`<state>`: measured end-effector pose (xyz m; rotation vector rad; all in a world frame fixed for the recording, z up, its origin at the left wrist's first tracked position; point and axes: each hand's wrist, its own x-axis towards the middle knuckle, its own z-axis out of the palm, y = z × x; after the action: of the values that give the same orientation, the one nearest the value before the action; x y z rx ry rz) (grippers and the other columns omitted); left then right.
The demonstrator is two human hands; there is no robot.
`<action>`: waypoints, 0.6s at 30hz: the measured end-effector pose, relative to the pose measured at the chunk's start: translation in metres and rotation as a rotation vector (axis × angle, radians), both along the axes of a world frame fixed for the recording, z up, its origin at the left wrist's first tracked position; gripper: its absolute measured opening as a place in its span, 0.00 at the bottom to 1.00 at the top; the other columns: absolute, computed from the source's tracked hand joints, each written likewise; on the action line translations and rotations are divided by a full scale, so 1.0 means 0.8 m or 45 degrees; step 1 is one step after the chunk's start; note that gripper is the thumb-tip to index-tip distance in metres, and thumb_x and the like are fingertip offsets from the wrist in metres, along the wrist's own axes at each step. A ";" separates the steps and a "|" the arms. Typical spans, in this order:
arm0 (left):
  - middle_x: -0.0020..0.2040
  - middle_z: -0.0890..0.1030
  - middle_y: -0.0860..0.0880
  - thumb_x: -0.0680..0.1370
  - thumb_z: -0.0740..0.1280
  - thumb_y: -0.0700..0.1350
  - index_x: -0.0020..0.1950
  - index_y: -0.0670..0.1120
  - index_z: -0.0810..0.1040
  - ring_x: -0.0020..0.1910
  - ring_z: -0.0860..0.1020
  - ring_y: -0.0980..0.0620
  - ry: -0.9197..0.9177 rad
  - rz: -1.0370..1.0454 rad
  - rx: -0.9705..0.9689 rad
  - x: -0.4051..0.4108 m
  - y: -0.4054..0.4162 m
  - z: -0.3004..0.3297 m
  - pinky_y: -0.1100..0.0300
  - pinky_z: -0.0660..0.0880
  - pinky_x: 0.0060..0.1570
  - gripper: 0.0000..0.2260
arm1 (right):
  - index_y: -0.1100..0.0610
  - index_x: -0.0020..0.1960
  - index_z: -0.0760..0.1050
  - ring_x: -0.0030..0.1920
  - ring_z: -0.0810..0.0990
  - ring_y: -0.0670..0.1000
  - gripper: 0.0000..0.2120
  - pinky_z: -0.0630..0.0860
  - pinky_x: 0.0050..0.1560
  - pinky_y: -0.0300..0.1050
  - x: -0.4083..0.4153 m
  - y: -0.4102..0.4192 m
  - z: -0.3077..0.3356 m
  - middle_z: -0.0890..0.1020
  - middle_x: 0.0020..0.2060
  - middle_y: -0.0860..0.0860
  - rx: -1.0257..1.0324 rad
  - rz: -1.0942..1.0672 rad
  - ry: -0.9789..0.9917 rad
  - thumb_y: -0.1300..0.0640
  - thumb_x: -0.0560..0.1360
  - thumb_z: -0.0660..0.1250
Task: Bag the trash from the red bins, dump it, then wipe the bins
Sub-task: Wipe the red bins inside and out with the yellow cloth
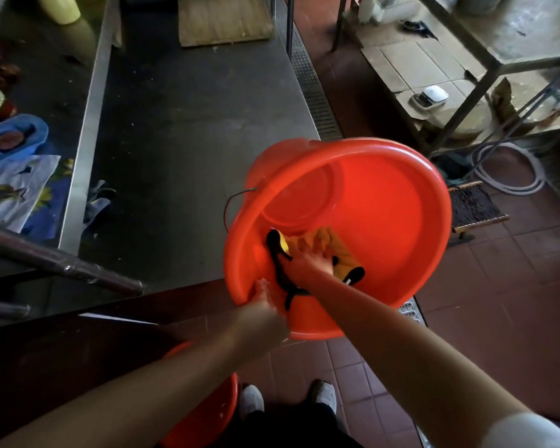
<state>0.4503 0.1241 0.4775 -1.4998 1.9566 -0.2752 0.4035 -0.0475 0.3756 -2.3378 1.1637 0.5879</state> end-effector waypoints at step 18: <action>0.52 0.82 0.32 0.75 0.63 0.59 0.56 0.37 0.83 0.51 0.82 0.33 -0.056 0.074 0.060 0.009 0.000 0.002 0.43 0.78 0.54 0.26 | 0.47 0.81 0.52 0.81 0.41 0.60 0.31 0.41 0.77 0.64 -0.033 0.011 0.028 0.56 0.81 0.50 -0.074 0.115 0.004 0.37 0.82 0.49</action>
<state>0.4572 0.1238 0.4791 -1.5057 1.8689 -0.2335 0.3773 -0.0385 0.3982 -2.4495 1.0951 0.5966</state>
